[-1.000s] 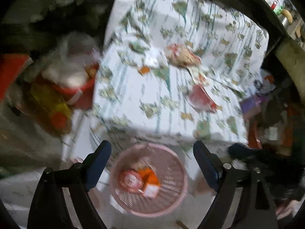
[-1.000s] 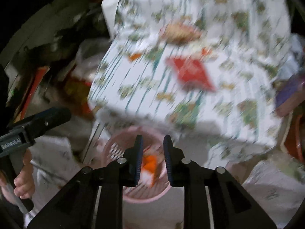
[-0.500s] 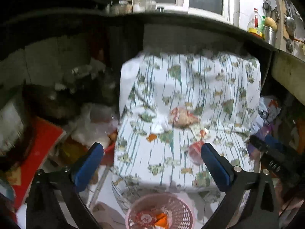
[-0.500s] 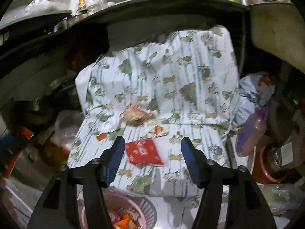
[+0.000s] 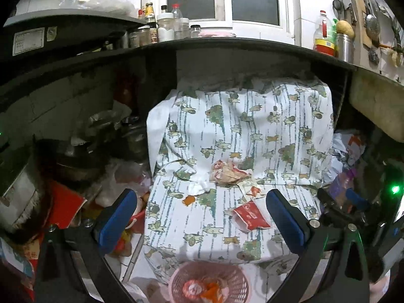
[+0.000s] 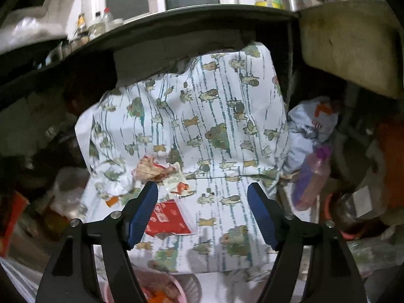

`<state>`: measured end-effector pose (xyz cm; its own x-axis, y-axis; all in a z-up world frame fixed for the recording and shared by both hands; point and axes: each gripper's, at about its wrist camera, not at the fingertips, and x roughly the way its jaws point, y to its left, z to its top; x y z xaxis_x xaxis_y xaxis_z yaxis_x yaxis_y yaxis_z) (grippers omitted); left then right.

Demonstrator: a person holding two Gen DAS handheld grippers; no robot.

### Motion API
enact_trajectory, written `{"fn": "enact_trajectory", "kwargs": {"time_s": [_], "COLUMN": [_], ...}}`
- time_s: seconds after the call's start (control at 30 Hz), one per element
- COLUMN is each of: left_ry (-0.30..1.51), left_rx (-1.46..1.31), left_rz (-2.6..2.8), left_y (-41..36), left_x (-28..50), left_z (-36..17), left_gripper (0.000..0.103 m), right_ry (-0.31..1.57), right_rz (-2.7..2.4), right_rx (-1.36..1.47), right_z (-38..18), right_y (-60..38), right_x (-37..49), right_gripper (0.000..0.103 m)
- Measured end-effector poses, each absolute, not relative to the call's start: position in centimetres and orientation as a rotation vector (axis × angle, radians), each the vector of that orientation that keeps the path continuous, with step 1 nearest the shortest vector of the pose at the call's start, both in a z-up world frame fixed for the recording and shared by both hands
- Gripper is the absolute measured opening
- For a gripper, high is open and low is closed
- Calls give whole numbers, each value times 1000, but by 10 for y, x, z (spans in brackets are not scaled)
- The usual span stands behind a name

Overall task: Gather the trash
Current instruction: 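Move both tools back over the remaining trash on the cloth, then grasp the red paper bag with right tool while left tool grasps the orange scrap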

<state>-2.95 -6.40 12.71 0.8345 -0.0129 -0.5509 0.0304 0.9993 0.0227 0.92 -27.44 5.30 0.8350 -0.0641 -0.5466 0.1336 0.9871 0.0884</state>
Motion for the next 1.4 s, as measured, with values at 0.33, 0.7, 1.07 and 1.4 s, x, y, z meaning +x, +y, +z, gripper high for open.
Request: {"fn": "enact_trajectory", "kwargs": {"time_s": [0.33, 0.7, 1.07, 1.4], "left_ry": [630, 609, 720, 761], "left_rx": [48, 129, 11, 78], "left_rz": [-25, 19, 30, 35], "left_y": [-59, 6, 63, 71], "left_x": [-8, 45, 98, 139], "left_z": [108, 94, 45, 38], "left_gripper": [103, 103, 103, 103], "right_ry": [601, 738, 1085, 1180], "right_rz": [-55, 50, 243, 137], "right_rx": [106, 86, -98, -269], "right_z": [48, 42, -48, -98], "right_y": [-274, -260, -199, -172], "right_x": [6, 47, 128, 171], "right_gripper": [73, 74, 79, 79]}}
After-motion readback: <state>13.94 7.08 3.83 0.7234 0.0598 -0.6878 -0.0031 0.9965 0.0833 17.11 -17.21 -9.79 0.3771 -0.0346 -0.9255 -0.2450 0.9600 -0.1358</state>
